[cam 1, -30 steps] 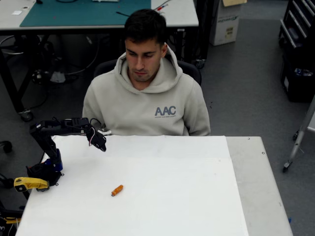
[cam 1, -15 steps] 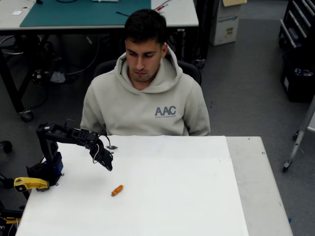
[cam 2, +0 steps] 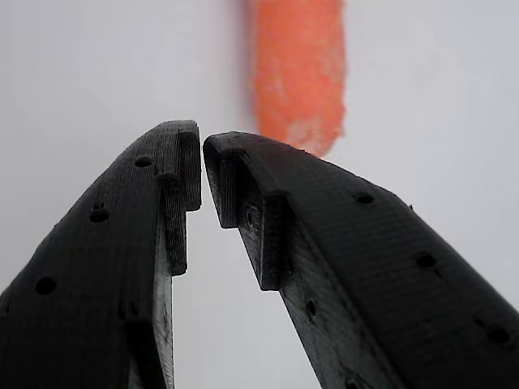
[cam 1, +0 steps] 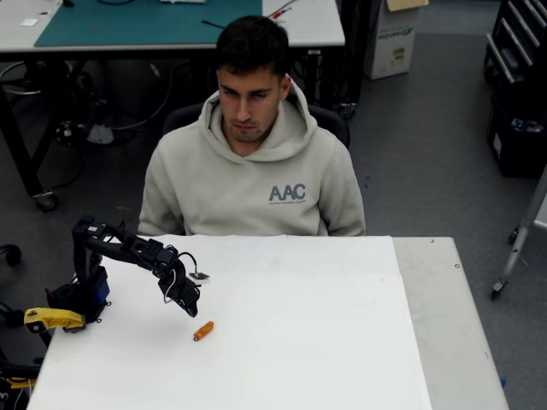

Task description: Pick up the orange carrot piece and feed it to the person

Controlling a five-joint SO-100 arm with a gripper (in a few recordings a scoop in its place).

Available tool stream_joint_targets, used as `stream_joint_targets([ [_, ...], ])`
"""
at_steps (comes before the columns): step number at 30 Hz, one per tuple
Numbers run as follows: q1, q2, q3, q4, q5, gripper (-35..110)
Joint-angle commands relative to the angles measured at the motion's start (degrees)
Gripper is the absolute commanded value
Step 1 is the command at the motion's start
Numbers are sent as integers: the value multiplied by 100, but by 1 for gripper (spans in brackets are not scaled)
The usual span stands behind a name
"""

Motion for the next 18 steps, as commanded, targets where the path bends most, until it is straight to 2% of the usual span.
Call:
stream_joint_targets([
  [1,202,53,-501,88,-132,-3],
  [18,378,-202,-650,70,-158,-2],
])
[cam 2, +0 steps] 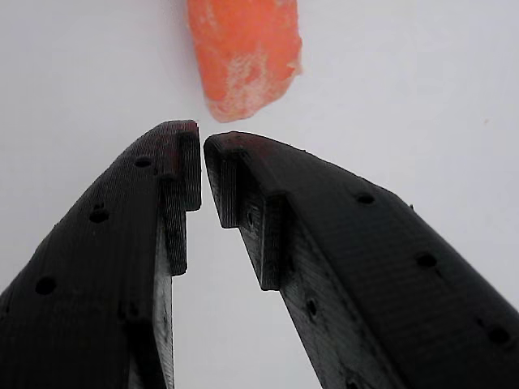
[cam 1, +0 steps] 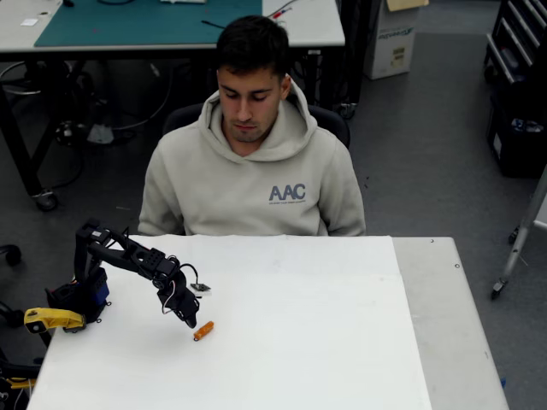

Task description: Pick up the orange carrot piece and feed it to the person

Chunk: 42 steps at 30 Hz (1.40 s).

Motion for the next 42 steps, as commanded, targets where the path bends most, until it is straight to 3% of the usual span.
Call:
stream_joint_targets([
  [1,9,167,-396,62,-88,-2],
  [11,-53,237,-396,9,-97,-1],
  [22,-53,176,-396,9,-765,24],
  [42,-53,-53,-396,18,-870,24],
])
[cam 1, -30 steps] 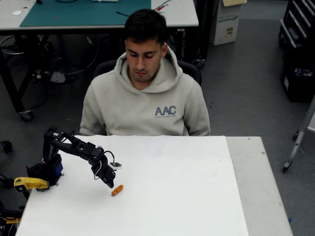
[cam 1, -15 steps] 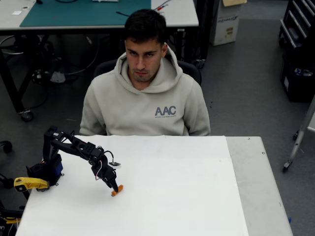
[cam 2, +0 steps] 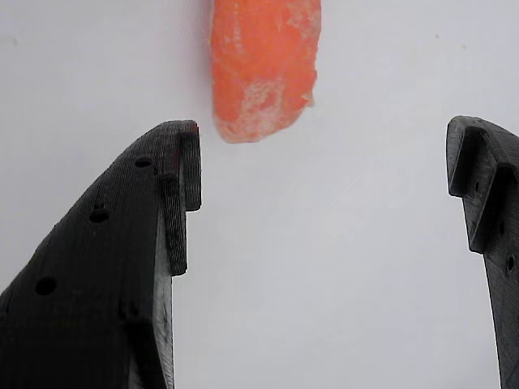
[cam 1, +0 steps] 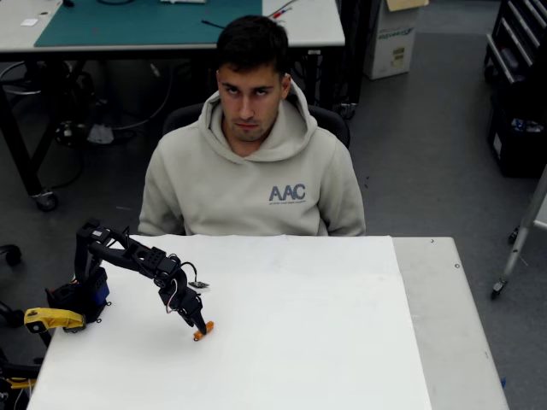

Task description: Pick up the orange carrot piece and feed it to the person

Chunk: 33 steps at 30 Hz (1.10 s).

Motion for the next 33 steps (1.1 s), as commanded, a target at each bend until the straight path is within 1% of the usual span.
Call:
stream_joint_targets([
  [1,18,18,-396,18,-114,24],
  [33,18,-167,-404,9,-79,24],
])
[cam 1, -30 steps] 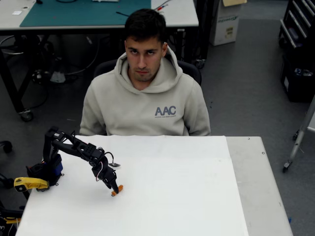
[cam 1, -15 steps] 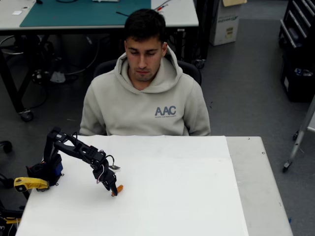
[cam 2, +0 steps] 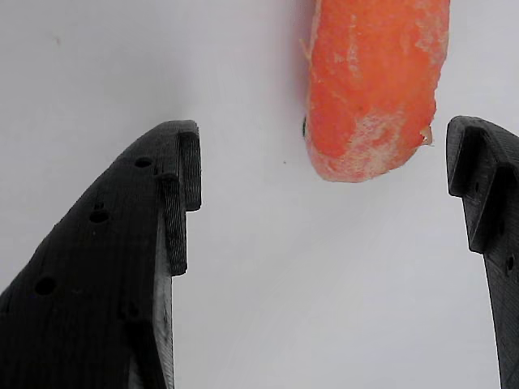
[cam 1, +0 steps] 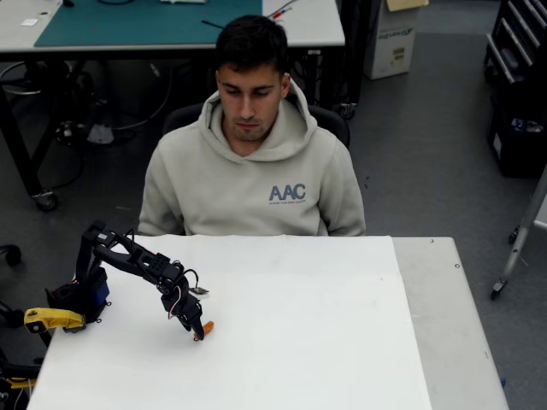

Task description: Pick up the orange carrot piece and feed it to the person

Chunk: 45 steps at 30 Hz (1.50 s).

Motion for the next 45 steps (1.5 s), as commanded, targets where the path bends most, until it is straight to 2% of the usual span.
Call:
stream_joint_targets([
  [1,18,202,-387,9,-79,24],
  [21,18,-53,-396,9,-123,24],
  [35,9,-141,-1037,79,-132,23],
  [45,26,-562,-1020,79,-132,-2],
])
